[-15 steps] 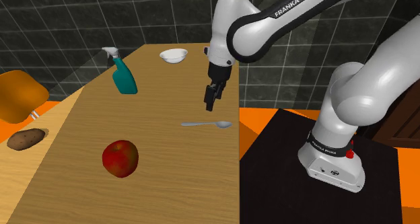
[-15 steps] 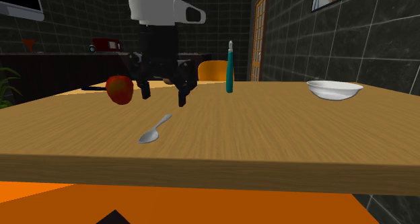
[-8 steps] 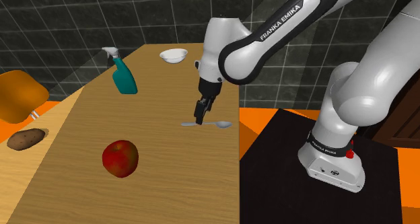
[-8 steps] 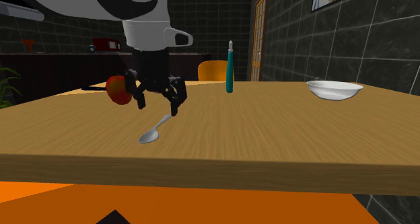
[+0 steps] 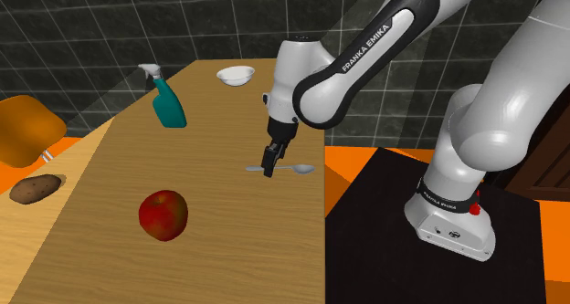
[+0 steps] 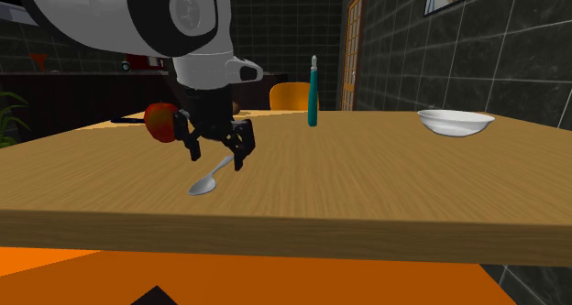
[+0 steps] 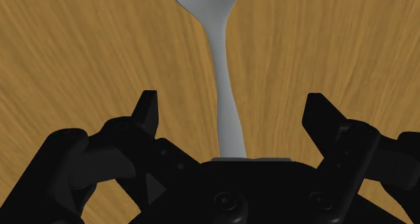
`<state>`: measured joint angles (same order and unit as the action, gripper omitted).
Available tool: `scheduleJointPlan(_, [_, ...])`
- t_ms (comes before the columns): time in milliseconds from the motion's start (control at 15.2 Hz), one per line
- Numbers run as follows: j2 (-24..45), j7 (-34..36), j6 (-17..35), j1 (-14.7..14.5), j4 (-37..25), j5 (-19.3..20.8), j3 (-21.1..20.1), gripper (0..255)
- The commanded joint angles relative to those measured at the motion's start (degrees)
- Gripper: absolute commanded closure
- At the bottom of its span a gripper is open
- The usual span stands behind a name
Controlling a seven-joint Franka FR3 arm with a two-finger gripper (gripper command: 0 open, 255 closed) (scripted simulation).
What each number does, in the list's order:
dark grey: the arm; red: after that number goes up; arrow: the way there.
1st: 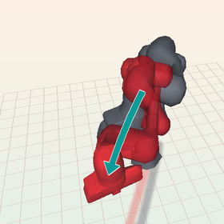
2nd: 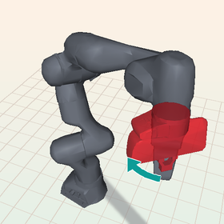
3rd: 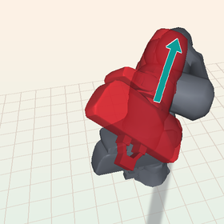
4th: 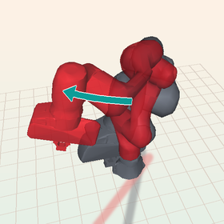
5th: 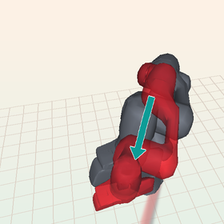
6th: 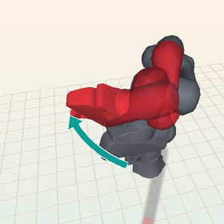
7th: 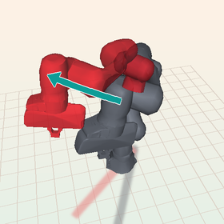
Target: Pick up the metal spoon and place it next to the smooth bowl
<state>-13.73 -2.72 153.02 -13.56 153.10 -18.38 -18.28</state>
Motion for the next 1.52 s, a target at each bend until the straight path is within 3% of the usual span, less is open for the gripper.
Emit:
scheduleJointPlan(0, [0.1,0.0,0.1,0.0,0.0,0.0,0.0,0])
scheduleJointPlan(198, [0.1,0.0,0.1,0.0,0.0,0.0,0.0,0])
scheduleJointPlan(264, [0.1,0.0,0.1,0.0,0.0,0.0,0.0,255])
scheduleJointPlan(858, [0.1,0.0,0.1,0.0,0.0,0.0,0.0,255])
scheduleJointPlan(1452, [-5.9,1.0,-8.6,0.3,-2.7,0.9,0.8,255])
